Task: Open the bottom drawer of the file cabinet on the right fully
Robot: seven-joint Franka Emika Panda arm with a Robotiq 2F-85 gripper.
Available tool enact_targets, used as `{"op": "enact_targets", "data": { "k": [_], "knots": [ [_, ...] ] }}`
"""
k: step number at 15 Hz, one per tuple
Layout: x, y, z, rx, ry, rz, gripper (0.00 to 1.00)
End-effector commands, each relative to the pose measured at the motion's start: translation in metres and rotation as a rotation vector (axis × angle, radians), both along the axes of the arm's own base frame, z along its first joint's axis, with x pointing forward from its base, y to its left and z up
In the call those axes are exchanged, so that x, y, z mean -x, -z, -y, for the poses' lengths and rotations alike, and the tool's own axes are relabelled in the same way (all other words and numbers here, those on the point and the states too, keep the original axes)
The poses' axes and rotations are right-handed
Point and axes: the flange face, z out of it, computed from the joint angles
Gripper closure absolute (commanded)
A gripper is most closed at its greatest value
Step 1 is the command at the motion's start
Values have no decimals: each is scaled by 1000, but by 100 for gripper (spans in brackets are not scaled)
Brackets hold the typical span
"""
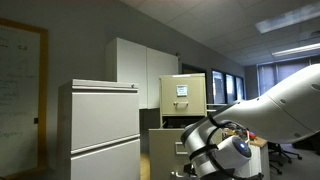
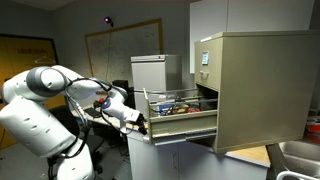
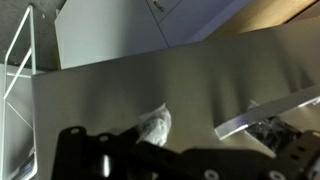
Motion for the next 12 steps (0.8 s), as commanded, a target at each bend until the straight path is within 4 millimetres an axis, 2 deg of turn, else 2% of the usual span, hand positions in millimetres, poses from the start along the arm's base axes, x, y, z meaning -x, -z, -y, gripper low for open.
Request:
{"op": "enact_targets", "data": {
  "k": [1,6,12],
  "knots": [
    [20,-13,6,182,-44,18,0],
    [29,-12,14,379,-108,-42,0],
    [38,-23,10,469,-135,-30,0]
  ]
}}
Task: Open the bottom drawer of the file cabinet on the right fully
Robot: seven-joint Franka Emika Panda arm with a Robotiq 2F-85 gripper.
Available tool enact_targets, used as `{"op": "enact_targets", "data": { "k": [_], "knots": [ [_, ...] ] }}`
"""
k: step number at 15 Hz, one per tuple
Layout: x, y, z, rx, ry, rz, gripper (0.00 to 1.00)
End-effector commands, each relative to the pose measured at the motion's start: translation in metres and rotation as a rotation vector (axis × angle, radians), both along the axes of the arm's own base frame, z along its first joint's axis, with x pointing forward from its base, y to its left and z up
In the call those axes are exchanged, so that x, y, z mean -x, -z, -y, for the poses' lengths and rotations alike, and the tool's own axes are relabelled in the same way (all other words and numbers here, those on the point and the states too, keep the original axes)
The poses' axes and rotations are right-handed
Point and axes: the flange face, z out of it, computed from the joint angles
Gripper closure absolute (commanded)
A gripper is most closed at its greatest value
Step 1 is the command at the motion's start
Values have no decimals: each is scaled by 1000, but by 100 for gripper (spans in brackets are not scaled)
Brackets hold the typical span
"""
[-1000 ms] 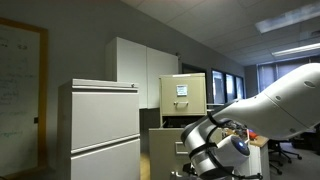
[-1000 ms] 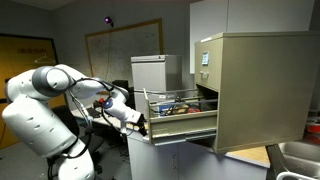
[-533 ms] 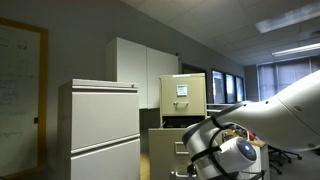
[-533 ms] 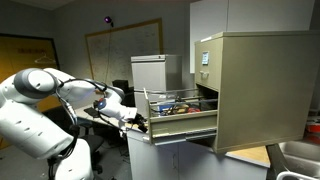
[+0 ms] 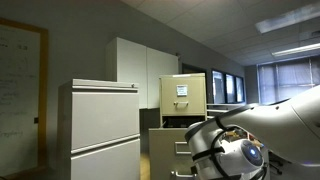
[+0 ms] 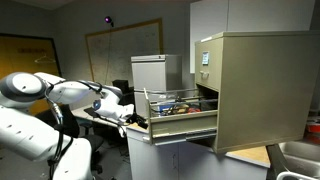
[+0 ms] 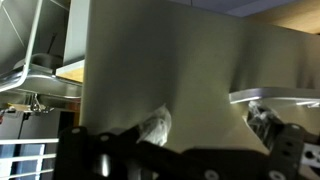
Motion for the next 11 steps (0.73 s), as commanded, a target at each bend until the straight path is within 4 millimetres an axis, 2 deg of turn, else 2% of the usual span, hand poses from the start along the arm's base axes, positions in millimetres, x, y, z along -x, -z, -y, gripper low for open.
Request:
{"op": "enact_targets", "data": {
  "k": [1,5,11],
  "knots": [
    [12,-6,13,88,15,-4,0],
    [14,7,17,60,-54,-91,0],
    [21,43,0,-51,-218,-256,0]
  ]
}}
